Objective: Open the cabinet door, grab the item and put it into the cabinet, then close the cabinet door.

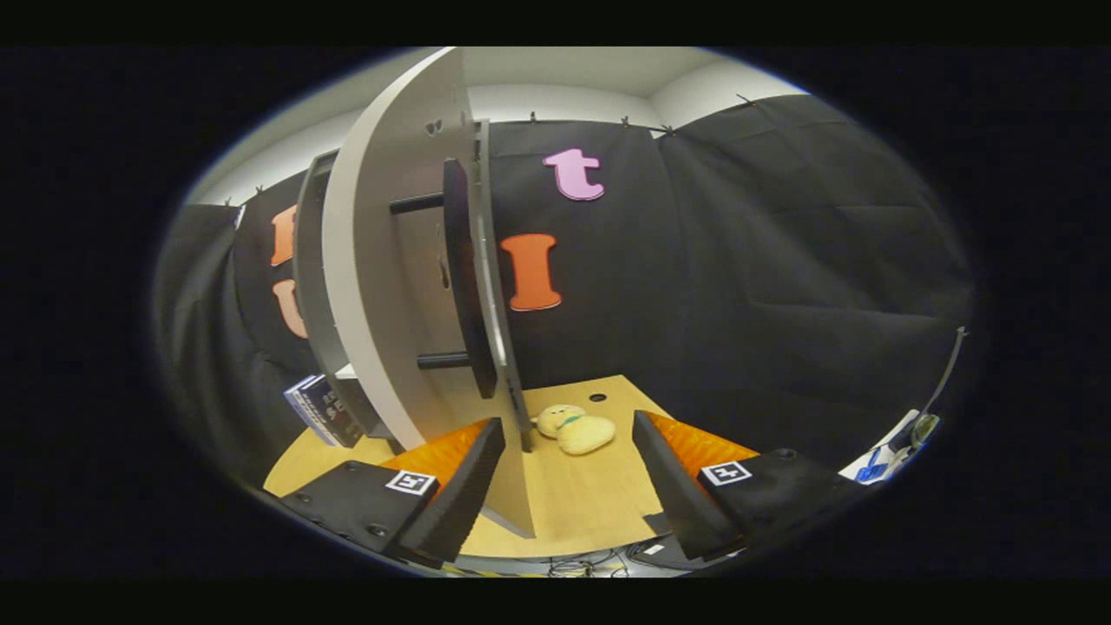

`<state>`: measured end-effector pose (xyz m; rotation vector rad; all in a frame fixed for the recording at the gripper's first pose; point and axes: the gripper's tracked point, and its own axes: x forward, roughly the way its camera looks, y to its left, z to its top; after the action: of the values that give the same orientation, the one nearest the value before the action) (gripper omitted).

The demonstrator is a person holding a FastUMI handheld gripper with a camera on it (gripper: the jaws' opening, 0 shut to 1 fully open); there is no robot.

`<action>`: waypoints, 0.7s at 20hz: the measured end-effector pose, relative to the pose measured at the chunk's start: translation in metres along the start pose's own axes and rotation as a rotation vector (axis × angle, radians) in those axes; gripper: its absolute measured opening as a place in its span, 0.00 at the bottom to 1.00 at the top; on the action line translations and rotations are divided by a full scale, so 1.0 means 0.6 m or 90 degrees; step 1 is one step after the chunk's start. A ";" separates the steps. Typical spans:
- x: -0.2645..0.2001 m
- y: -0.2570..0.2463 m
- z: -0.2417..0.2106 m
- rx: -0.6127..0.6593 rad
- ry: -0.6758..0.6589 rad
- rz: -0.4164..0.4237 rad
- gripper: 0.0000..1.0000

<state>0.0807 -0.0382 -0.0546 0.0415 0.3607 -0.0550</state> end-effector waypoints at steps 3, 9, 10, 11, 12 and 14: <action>0.003 0.064 -0.007 -0.010 0.003 0.036 0.96; 0.028 0.200 -0.012 -0.017 0.009 0.094 0.96; 0.036 0.217 -0.011 -0.016 0.009 0.097 0.96; 0.041 0.235 -0.015 -0.013 0.011 0.101 0.96; 0.048 0.255 -0.018 -0.009 0.012 0.107 0.96; 0.066 0.291 -0.023 -0.004 0.013 0.116 0.96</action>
<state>0.1233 0.1350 -0.0762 0.0690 0.3764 0.1273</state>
